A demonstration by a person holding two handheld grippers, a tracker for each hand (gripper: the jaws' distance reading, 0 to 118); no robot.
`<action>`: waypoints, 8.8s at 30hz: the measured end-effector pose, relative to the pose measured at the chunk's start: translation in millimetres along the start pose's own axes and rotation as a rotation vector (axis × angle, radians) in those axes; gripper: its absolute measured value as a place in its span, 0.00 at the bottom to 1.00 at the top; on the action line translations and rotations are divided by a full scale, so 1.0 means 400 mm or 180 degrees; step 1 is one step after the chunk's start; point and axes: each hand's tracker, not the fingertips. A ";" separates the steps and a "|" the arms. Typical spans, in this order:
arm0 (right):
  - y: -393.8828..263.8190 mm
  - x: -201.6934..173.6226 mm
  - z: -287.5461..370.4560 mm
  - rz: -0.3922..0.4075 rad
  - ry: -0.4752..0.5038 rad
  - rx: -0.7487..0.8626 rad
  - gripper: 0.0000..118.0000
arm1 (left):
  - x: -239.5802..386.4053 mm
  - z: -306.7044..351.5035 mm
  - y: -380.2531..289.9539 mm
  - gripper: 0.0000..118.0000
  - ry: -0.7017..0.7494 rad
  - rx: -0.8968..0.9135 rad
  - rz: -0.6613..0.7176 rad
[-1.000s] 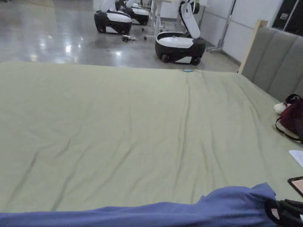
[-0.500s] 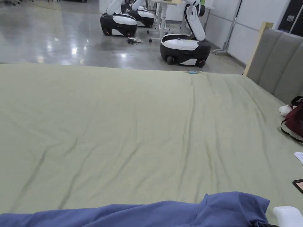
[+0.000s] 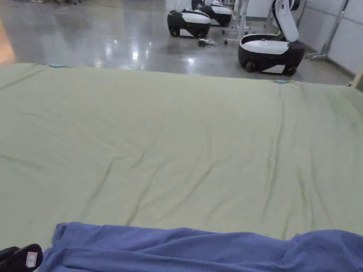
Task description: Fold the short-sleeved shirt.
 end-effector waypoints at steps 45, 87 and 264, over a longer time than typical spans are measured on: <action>-0.020 -0.015 -0.052 -0.0287 0.0076 -0.0334 0.02 | -0.206 -0.377 0.009 0.07 -0.1310 -0.1069 0.0992; -0.065 0.027 -0.066 -0.0286 0.0127 -0.0393 0.02 | 0.252 -0.446 -0.008 0.07 0.0102 -0.1250 -0.0087; -0.036 -0.001 -0.043 -0.0265 0.0108 -0.0456 0.02 | 0.609 -0.706 -0.153 0.00 -0.1587 -0.1637 -0.0280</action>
